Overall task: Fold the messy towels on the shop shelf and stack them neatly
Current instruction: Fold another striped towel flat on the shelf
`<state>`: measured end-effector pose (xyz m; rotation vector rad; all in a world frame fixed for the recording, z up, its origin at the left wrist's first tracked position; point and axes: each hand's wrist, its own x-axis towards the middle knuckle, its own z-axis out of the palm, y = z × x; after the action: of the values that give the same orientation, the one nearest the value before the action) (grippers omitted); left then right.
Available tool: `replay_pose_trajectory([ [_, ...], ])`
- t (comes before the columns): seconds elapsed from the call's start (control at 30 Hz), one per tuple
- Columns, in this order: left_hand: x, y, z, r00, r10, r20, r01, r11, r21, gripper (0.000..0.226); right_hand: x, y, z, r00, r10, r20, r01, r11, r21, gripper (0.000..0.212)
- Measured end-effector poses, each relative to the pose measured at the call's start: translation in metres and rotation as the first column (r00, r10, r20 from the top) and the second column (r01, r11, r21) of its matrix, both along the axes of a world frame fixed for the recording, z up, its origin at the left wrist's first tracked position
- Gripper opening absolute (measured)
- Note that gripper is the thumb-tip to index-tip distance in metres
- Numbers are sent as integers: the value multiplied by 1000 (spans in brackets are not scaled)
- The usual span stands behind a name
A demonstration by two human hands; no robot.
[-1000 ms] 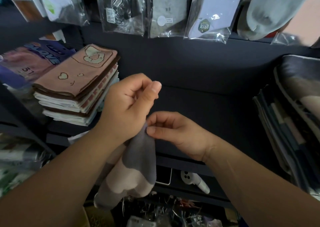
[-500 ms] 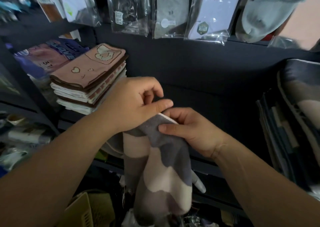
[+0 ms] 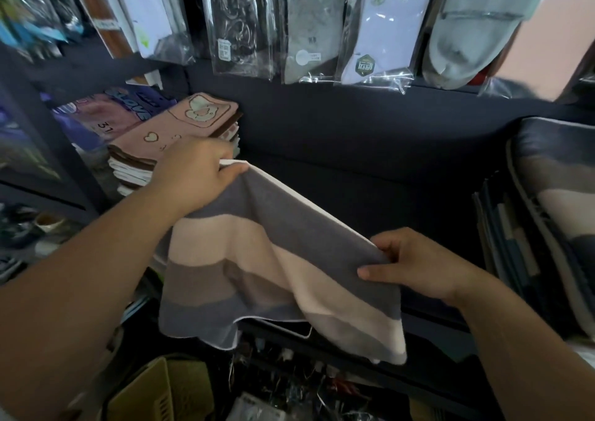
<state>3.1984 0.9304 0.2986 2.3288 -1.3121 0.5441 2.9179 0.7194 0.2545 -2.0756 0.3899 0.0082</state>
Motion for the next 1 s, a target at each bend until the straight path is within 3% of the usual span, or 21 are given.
replay_pose_trajectory([
  [0.13, 24, -6, -22, 989, 131, 71, -128, 991, -40, 35, -16, -16, -9, 991, -87, -98, 82, 995, -56, 23],
  [0.27, 33, -18, -30, 984, 170, 57, -168, 985, -52, 32, -22, -24, -9, 934, -346, -91, 312, 912, -266, 27],
  [0.33, 31, -27, -23, 988, 129, 89, -120, 988, -101, 32, -22, -29, 6, 877, -481, 13, 443, 796, -413, 31],
  [0.43, 32, -46, 3, 981, 36, 189, 0, 983, -186, 38, -13, -39, 37, 738, -594, 320, 640, 466, -611, 24],
  [0.5, 31, -65, 21, 975, -5, 222, 37, 989, -142, 39, 2, -51, 48, 645, -614, 455, 715, 274, -643, 18],
  [0.57, 32, -91, 21, 973, -47, 225, 56, 998, -34, 33, 19, -61, 44, 616, -633, 468, 698, 163, -697, 21],
  [0.63, 38, -116, 4, 973, -121, 195, 101, 989, 106, 31, 31, -58, 25, 638, -664, 390, 588, 92, -804, 39],
  [0.7, 47, -137, -22, 977, -158, 146, 122, 967, 224, 31, 39, -42, -3, 731, -607, 312, 472, 119, -874, 52],
  [0.73, 52, -145, -34, 980, -149, 133, 110, 959, 262, 30, 43, -30, -17, 798, -549, 249, 405, 181, -896, 56],
  [0.8, 60, -157, -57, 982, -135, 129, 89, 946, 313, 29, 49, -9, -43, 884, -467, 8, 215, 392, -894, 64],
  [0.87, 66, -165, -74, 985, -132, 107, 86, 932, 351, 28, 52, -4, -64, 839, -489, -237, 139, 615, -776, 77],
  [0.9, 69, -168, -81, 987, -132, 94, 89, 928, 363, 27, 51, -7, -71, 795, -524, -306, 163, 671, -723, 84],
  [1.0, 87, -173, -96, 987, -143, 72, 109, 930, 352, 31, 49, -23, -78, 733, -595, -330, 232, 674, -701, 96],
])
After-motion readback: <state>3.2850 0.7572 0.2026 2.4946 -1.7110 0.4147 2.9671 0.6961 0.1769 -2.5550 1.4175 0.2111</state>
